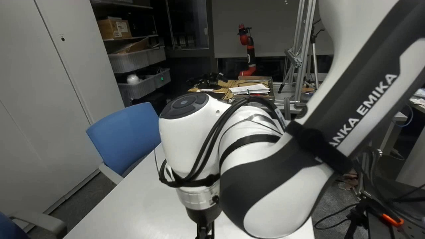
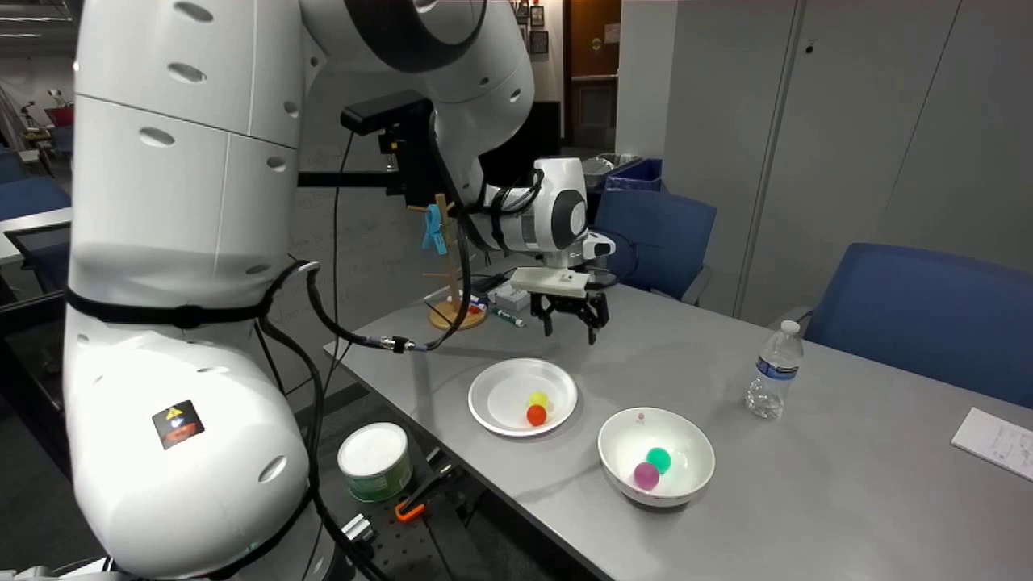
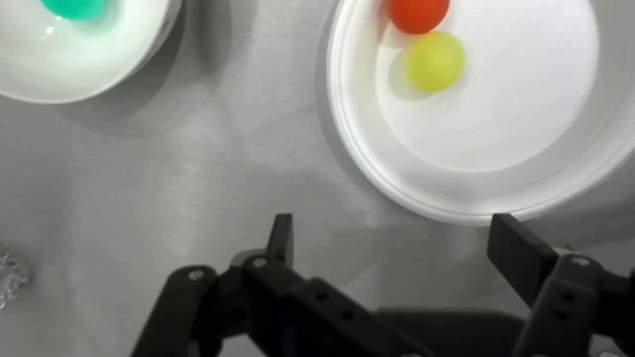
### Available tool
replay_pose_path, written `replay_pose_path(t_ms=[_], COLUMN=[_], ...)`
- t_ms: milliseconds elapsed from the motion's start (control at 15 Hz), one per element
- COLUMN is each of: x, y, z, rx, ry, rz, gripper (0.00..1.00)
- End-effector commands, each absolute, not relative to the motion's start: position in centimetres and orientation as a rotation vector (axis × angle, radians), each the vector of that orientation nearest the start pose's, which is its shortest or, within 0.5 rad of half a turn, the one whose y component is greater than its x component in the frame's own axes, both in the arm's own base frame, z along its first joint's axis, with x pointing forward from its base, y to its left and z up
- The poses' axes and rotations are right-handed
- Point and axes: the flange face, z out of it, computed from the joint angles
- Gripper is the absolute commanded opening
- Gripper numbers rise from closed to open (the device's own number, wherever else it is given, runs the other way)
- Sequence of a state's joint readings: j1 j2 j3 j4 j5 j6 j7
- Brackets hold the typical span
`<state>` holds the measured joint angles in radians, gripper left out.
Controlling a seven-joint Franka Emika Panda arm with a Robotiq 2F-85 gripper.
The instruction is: Take the yellow and orange bowls on the plate and put them in the bowl
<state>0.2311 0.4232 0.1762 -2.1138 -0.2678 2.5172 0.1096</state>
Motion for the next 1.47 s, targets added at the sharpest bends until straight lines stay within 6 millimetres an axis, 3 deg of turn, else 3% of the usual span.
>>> replay_pose_path(t_ms=[0, 400, 1067, 1400], x=[50.9, 48.7, 47.7, 47.4], y=[23.4, 23.7, 23.6, 22.8], z=[20.0, 17.0, 11.1, 9.9], rx=[-3.018, -3.072, -3.120, -3.131], ry=[-0.811, -0.752, -0.576, -0.548], rz=[0.089, 0.144, 0.133, 0.157], gripper=[1.00, 1.00, 1.00, 1.00])
